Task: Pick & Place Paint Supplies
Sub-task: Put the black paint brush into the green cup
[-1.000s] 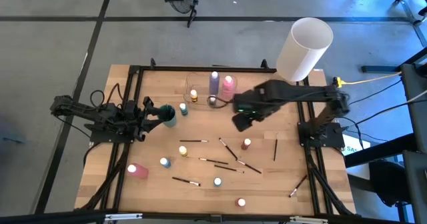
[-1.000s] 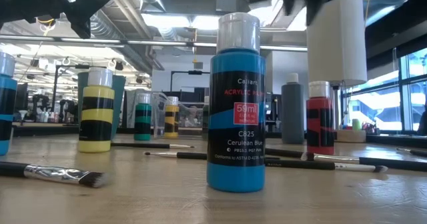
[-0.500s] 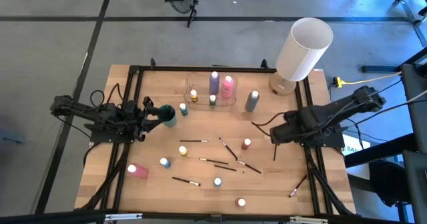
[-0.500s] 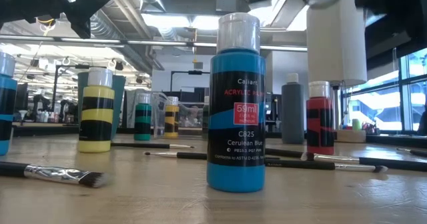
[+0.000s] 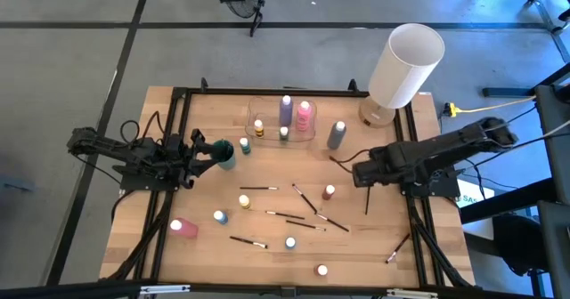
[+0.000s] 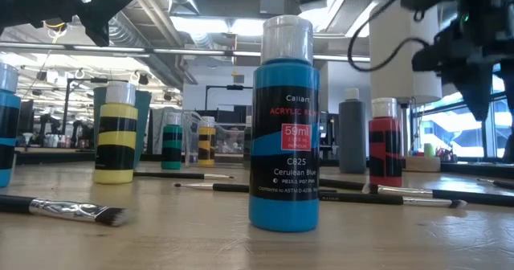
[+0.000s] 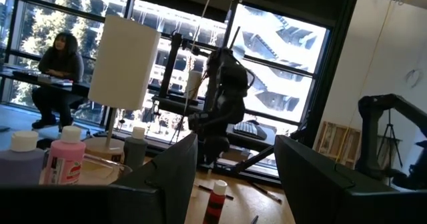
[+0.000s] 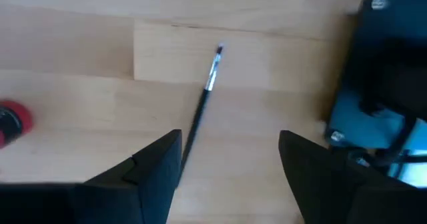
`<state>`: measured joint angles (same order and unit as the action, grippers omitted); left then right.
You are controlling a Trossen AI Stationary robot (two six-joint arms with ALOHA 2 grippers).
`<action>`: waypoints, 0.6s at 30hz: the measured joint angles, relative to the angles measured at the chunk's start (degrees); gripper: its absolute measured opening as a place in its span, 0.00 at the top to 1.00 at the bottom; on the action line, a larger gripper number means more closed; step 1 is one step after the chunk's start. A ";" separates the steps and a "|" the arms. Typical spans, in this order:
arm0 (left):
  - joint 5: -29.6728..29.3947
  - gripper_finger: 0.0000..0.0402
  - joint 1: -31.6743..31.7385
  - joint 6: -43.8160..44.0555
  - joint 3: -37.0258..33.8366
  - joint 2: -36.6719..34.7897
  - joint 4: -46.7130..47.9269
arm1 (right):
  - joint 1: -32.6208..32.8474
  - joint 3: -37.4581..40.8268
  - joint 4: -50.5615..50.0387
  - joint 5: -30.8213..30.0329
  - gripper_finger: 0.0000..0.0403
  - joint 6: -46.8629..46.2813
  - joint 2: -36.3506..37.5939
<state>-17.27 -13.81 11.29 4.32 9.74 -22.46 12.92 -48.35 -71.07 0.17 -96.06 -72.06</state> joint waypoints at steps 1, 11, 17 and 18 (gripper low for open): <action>-0.01 0.51 0.00 0.00 0.00 0.00 0.00 | -1.23 1.17 1.94 0.30 0.37 1.13 0.46; 0.01 0.51 0.01 0.00 0.00 0.00 -0.01 | -10.40 14.07 18.46 3.40 0.37 8.43 2.76; -0.01 0.51 0.00 0.00 0.00 0.00 -0.02 | -12.16 17.19 20.20 2.16 0.37 7.94 2.76; 0.00 0.51 0.00 0.00 0.00 0.00 -0.01 | -12.28 17.33 20.27 2.13 0.37 8.18 2.76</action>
<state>-17.27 -13.81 11.29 4.32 9.74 -22.47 0.64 -31.03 -50.80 2.31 -87.89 -69.30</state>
